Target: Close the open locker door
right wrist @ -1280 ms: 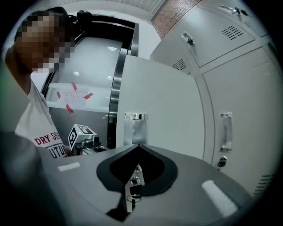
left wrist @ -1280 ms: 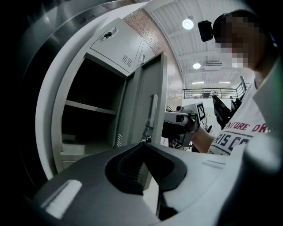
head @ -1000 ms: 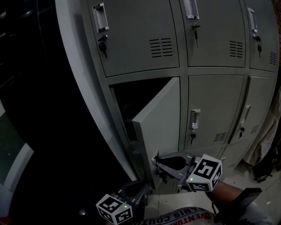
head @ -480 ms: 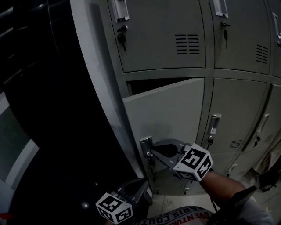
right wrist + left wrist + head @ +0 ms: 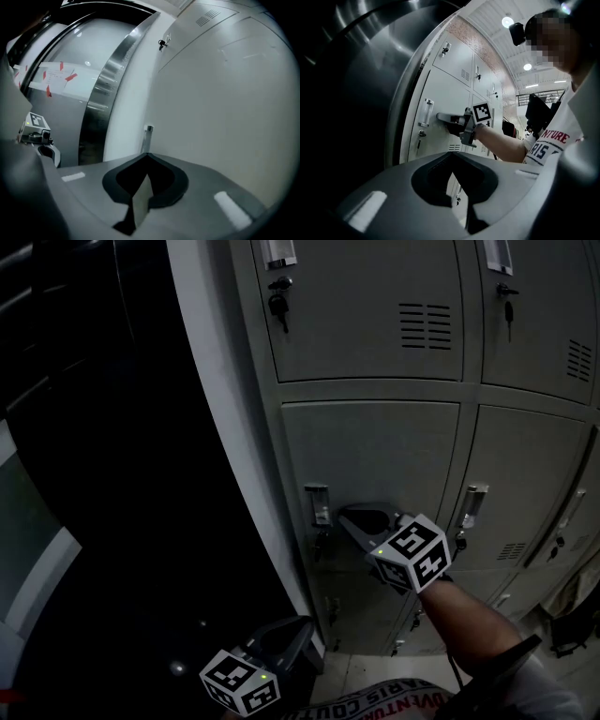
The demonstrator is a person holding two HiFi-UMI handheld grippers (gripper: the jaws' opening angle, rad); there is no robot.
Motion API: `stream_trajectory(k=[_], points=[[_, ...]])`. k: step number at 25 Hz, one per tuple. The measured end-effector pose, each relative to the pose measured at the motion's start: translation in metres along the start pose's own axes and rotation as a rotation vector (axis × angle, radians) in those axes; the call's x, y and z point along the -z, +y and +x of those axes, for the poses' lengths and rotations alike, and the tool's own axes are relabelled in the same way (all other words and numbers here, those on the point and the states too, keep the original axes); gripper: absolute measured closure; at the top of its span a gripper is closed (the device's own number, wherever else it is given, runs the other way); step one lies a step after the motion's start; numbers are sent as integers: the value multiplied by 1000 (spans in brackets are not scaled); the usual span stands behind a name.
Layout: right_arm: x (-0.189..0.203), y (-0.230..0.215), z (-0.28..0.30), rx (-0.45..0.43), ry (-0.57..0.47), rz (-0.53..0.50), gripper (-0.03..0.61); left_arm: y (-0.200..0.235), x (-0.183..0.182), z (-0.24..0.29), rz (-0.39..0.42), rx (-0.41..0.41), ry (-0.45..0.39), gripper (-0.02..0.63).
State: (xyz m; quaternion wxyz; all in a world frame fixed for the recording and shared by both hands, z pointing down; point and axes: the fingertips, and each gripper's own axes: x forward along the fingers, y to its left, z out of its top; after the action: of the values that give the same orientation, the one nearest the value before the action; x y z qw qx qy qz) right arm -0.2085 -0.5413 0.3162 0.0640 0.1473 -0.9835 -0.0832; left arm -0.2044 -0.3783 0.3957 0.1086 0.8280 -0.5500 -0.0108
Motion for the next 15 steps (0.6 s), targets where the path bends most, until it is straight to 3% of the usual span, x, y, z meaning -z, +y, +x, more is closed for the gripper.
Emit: stream_trajectory(k=[10,15], points=[[3,-3,6,35,30,22,584,-4,2,-21,0,-15,-16,609],[7,27,-23,4,36,32,586,-13,10,-39,3,-2,-12,609]])
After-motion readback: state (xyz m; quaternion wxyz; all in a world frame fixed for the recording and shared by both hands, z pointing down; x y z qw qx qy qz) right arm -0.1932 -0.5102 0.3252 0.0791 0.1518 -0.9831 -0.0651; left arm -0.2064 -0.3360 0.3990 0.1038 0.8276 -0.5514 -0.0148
